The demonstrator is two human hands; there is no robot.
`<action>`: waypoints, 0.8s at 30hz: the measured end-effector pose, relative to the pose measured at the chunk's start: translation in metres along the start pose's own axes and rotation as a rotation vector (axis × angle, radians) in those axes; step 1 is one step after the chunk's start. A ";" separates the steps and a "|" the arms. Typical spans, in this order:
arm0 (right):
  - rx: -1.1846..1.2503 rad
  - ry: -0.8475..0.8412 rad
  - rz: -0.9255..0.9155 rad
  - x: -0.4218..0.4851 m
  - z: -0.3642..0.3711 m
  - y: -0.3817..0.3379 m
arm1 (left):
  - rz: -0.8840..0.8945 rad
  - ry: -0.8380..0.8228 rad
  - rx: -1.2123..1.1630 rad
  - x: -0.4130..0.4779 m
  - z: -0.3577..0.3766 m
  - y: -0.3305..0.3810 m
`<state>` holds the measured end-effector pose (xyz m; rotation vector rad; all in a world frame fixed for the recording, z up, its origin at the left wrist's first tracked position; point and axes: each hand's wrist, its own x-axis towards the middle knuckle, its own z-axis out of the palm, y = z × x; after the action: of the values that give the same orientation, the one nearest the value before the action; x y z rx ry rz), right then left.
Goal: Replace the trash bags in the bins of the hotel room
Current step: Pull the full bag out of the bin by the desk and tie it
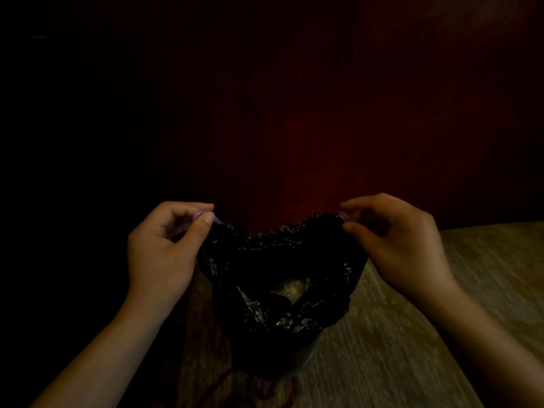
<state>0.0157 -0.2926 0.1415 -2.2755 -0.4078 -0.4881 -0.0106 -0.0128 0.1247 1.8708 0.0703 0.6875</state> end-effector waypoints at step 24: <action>0.159 0.075 -0.077 0.058 -0.022 -0.054 | -0.060 0.122 -0.217 0.040 -0.006 0.058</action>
<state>0.0383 -0.2652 0.2159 -2.0881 -0.4808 -0.5580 0.0046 -0.0172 0.1934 1.6125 0.1249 0.7373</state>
